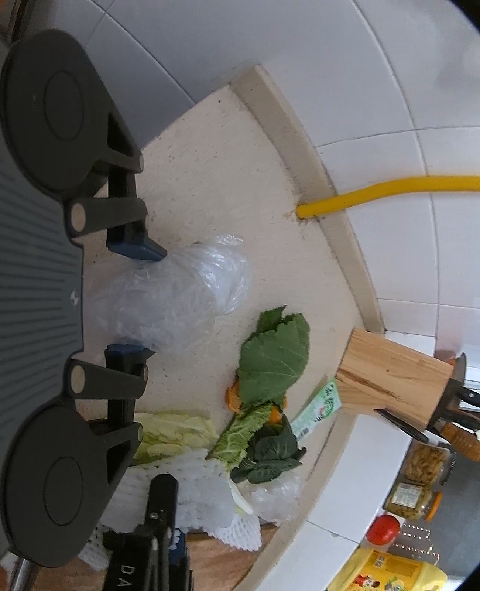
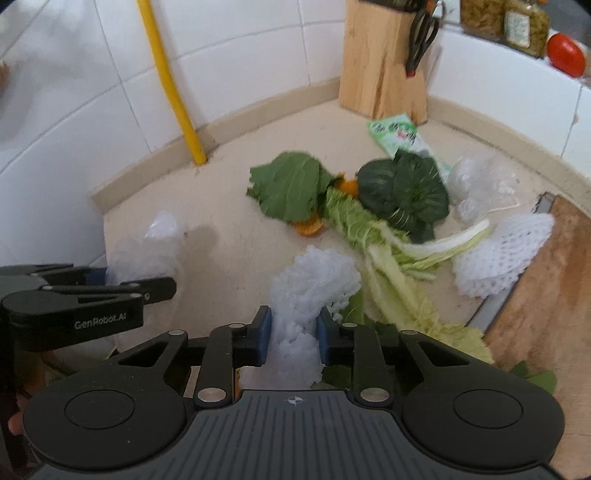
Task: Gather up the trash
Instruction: 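Lift the plastic bag with the left tool while the right tool lifts the foam net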
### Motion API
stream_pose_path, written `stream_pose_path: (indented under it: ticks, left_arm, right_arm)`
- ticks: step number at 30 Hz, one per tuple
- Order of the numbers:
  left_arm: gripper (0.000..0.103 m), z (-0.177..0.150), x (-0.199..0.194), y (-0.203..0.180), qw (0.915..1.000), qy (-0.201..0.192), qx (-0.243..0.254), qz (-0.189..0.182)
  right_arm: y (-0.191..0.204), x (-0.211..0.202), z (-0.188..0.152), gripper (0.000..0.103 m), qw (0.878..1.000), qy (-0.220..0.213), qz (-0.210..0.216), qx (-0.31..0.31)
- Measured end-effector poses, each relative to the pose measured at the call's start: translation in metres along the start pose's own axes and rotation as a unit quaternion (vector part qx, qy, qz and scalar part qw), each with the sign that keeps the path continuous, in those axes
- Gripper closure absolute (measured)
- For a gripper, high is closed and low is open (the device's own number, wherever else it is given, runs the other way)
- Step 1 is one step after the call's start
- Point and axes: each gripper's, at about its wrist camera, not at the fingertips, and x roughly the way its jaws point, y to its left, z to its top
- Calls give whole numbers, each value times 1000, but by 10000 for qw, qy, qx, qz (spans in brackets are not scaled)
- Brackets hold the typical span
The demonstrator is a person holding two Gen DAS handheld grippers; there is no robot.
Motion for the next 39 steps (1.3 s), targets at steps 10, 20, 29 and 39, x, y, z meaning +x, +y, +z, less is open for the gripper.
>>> stream_pose_path:
  ticks: [10, 20, 29, 39]
  left_arm:
    - [66, -5, -21, 3, 9998, -182, 69, -4]
    - [66, -8, -35, 3, 9995, -295, 69, -38]
    - [66, -12, -45, 4, 9992, -386, 47, -43]
    - [66, -18, -56, 6, 9989, -470, 12, -2]
  right_arm:
    - [6, -12, -3, 71, 9998, -140, -151, 4]
    - [13, -24, -8, 71, 9995, -239, -200, -17]
    - [14, -29, -10, 71, 9993, -273, -256, -35]
    - [22, -34, -15, 71, 9993, -307, -210, -91]
